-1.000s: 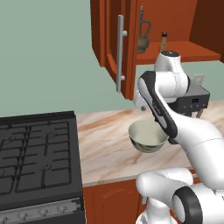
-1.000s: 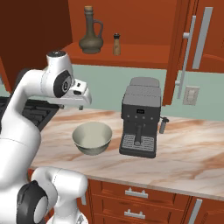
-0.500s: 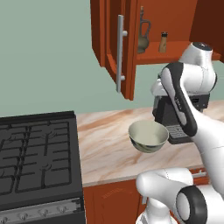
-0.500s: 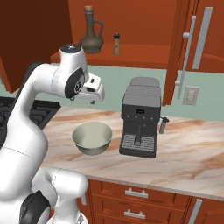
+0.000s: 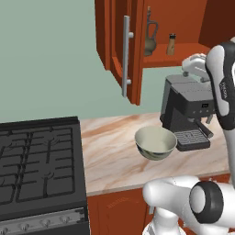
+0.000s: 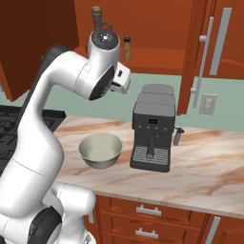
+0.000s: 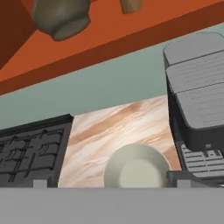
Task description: Retrieve the bottle and the shaker from the cabinet and place them next to the mixing bowl on the counter. Then add garlic from the fridge to the mixing bowl.
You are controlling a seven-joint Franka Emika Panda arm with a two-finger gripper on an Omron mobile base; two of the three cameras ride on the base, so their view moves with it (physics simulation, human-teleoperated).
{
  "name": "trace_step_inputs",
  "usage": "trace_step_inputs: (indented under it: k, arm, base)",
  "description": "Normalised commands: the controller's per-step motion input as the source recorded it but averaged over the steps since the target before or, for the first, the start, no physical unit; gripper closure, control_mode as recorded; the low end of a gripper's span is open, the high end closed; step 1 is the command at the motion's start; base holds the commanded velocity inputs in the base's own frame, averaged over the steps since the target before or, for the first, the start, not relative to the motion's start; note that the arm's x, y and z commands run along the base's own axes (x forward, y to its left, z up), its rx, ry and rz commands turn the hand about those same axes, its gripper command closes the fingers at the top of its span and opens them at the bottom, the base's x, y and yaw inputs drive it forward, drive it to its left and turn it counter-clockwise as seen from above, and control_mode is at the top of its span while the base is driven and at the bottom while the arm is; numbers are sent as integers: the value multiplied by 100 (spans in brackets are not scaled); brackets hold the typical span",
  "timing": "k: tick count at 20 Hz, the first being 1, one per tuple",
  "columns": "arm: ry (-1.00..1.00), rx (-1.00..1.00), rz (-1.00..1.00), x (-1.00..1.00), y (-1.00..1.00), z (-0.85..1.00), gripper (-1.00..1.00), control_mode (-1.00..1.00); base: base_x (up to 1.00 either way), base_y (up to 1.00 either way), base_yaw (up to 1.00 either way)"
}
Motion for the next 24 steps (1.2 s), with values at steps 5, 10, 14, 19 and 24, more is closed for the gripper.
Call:
trace_step_inputs:
  k: [5,10,14,19,24]
  arm:
    - [-14,1,4,-1,-6,57,-100,-100]
    - [0,-3,2,32,0,44,-100,-100]
    - [1,-10,1,73,0,22,-100,-100]
    - [-1,-2,0,54,0,-11,-100,-100]
    - [-5,-5,0,42,0,-39,-100,-100]
  base:
    - [0,0,0]
    - [0,0,0]
    - [0,0,0]
    - [0,0,0]
    - [0,0,0]
